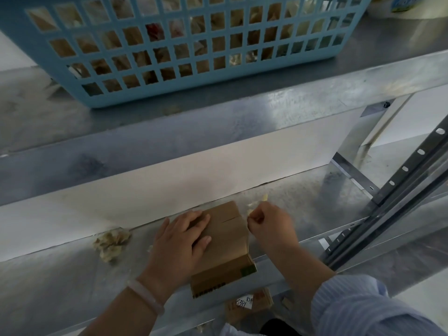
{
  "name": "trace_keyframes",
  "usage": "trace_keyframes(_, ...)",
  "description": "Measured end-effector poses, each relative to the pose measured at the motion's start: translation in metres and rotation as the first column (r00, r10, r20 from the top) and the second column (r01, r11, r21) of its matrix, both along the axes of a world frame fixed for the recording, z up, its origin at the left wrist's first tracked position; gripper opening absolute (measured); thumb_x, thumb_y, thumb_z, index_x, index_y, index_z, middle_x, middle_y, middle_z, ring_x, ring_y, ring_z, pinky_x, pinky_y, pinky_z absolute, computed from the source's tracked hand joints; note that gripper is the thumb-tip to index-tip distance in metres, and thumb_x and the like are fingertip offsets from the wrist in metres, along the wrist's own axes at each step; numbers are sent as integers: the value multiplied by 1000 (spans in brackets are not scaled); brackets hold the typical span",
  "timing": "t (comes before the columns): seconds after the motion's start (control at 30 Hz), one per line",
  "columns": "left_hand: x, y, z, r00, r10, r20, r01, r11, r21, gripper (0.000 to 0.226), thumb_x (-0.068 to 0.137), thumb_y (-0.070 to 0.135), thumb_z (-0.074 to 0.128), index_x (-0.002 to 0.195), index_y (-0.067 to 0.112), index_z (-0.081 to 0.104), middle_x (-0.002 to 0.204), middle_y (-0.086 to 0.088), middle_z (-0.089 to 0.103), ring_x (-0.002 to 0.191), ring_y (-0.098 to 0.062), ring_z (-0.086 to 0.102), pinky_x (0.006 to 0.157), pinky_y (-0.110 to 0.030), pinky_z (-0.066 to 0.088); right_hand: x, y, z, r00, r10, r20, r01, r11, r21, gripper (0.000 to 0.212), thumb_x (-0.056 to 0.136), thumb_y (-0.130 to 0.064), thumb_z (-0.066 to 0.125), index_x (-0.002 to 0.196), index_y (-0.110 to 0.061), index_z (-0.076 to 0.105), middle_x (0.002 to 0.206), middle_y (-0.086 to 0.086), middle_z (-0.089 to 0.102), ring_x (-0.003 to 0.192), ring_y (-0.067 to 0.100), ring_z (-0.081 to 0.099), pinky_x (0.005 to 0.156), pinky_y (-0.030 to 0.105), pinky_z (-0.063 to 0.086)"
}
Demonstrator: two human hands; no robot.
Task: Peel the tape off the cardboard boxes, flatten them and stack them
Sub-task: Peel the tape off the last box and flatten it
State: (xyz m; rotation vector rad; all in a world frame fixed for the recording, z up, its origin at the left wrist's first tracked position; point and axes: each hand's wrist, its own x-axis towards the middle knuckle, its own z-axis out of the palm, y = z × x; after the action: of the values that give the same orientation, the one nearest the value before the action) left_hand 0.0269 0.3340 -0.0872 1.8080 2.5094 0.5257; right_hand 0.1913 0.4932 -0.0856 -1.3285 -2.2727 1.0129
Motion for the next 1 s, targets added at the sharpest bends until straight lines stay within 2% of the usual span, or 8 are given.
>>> trace_keyframes(0.1, -1, 0, 0, 1000, -6, -2, 6, 1000, -11, 61, 96, 60, 20, 134, 28, 55, 137, 12, 48, 123, -11, 48, 99, -52, 44, -6, 0, 0, 988, 91, 121, -111, 979, 171, 14, 91, -18, 59, 81, -23, 52, 84, -5, 57, 74, 9, 54, 65, 20, 40)
trace_keyframes(0.17, -1, -1, 0, 1000, -5, -3, 5, 1000, -1, 61, 96, 61, 20, 134, 28, 55, 137, 12, 48, 123, -11, 47, 100, -52, 43, -7, 2, -1, 988, 111, 103, -126, 981, 147, 13, 91, -18, 60, 81, -24, 54, 85, -6, 59, 76, 10, 56, 68, 21, 44)
trace_keyframes(0.27, -1, -2, 0, 1000, -5, 2, 5, 1000, 12, 57, 95, 58, 26, 134, 27, 55, 138, 11, 48, 123, -11, 46, 99, -53, 44, 1, 8, -4, 987, 9, -163, -55, 958, -281, 5, 87, -19, 71, 83, -21, 69, 80, -6, 70, 78, 10, 67, 76, 22, 55)
trace_keyframes(0.33, -1, -2, 0, 1000, -5, 8, 5, 1000, 22, 55, 94, 56, 29, 134, 27, 55, 137, 11, 48, 122, -10, 45, 98, -53, 45, 9, 11, -3, 914, -155, -376, -106, 803, -587, 7, 87, -15, 71, 92, -11, 75, 89, 6, 75, 86, 20, 71, 85, 37, 58)
trace_keyframes(0.4, -1, -2, 0, 1000, -11, 12, 11, 1000, 26, 56, 95, 57, 28, 134, 27, 55, 137, 10, 49, 122, -10, 44, 98, -53, 45, 13, 14, -1, 856, -257, -449, -170, 680, -714, 13, 88, -9, 68, 97, -4, 74, 94, 15, 74, 88, 26, 71, 88, 45, 57)
trace_keyframes(0.67, -2, -1, -2, 999, -20, 27, 18, 999, 51, 59, 95, 59, 26, 132, 25, 57, 135, 8, 51, 120, -11, 45, 96, -53, 46, 7, 9, 13, 900, -193, -390, -209, 593, -777, 19, 89, -20, 70, 98, -3, 73, 91, 10, 74, 82, 22, 70, 77, 35, 58)
trace_keyframes(0.8, -2, -1, -2, 999, -19, 28, 17, 997, 73, 53, 93, 53, 36, 130, 24, 59, 134, 9, 51, 119, -10, 45, 96, -53, 46, 5, 16, 16, 943, -111, -313, -158, 679, -717, 20, 85, -21, 75, 99, -7, 75, 90, 7, 76, 86, 21, 72, 78, 35, 60)
trace_keyframes(1.0, -2, -2, -2, 999, -28, 34, 25, 997, 78, 54, 94, 55, 33, 132, 26, 58, 134, 10, 51, 120, -9, 44, 97, -53, 45, 0, 19, 1, 938, -226, -262, -82, 591, -802, 15, 87, -10, 72, 99, -1, 70, 88, 13, 74, 78, 21, 69, 72, 37, 59)
